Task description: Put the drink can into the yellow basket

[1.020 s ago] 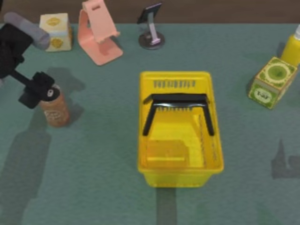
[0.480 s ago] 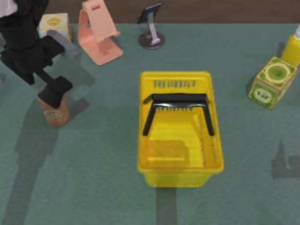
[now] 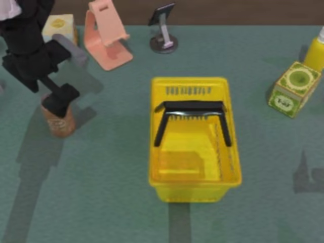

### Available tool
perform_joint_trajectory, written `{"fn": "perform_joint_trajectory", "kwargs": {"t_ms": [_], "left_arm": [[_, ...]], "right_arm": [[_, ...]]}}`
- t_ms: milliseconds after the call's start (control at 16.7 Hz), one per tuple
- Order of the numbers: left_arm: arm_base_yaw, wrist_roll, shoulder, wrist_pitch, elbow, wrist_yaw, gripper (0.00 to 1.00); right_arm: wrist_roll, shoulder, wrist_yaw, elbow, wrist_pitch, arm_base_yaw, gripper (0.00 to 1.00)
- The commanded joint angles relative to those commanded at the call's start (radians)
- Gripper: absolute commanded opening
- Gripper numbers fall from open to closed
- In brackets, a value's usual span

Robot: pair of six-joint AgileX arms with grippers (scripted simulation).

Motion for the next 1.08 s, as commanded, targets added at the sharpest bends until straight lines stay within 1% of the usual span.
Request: {"fn": "perform_joint_trajectory", "kwargs": {"t_ms": [300,600,1080], "left_arm": [[-0.002,0.000,0.040,0.133,-0.090,0.000,1.00],[-0.002,0.000,0.047,0.152,-0.104,0.000,1.00],[-0.002,0.000,0.047,0.152,-0.104,0.000,0.40]], "right_arm": [[0.000,0.000,0.000,0.000,0.000,0.000,1.00],[0.000,0.000,0.000,0.000,0.000,0.000,1.00],[0.000,0.000,0.000,0.000,0.000,0.000,1.00]]}}
